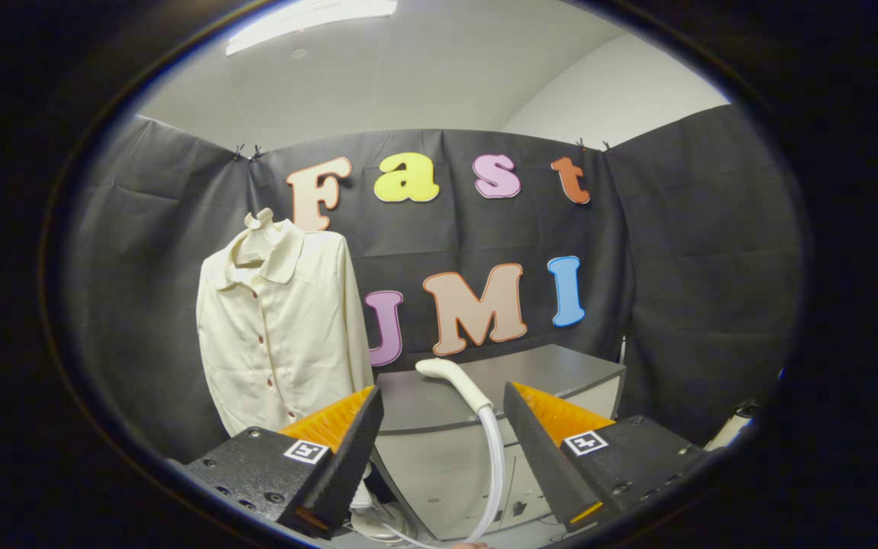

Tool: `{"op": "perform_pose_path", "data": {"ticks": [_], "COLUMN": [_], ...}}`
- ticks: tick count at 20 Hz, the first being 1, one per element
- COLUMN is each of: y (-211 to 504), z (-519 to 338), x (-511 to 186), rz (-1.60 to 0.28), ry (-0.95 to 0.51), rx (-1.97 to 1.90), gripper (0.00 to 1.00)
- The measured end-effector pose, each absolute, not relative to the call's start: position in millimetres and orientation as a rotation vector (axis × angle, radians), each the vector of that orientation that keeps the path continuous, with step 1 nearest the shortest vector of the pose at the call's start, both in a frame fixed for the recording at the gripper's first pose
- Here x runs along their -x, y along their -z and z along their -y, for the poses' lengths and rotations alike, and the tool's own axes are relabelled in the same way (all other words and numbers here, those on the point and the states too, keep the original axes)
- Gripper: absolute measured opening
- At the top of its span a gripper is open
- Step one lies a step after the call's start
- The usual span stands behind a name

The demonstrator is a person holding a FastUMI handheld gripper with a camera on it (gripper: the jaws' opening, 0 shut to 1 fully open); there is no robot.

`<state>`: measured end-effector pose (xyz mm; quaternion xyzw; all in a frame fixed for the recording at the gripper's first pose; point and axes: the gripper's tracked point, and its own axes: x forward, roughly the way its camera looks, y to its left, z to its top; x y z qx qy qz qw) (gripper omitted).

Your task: Iron the clothes twice with a garment steamer, once on the left side and once on the right side.

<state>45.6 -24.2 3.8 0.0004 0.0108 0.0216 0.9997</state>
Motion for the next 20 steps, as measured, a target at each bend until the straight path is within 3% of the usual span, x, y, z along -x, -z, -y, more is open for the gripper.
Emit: {"op": "perform_pose_path", "data": {"ticks": [9, 20], "y": [-19.6, -11.8], "z": [35.1, 51.9], "x": [-100.1, -242.1], "rz": [-0.046, -0.170], "ry": [-0.099, -0.168], "rx": [0.070, 0.107], "gripper": [0.97, 0.97]}}
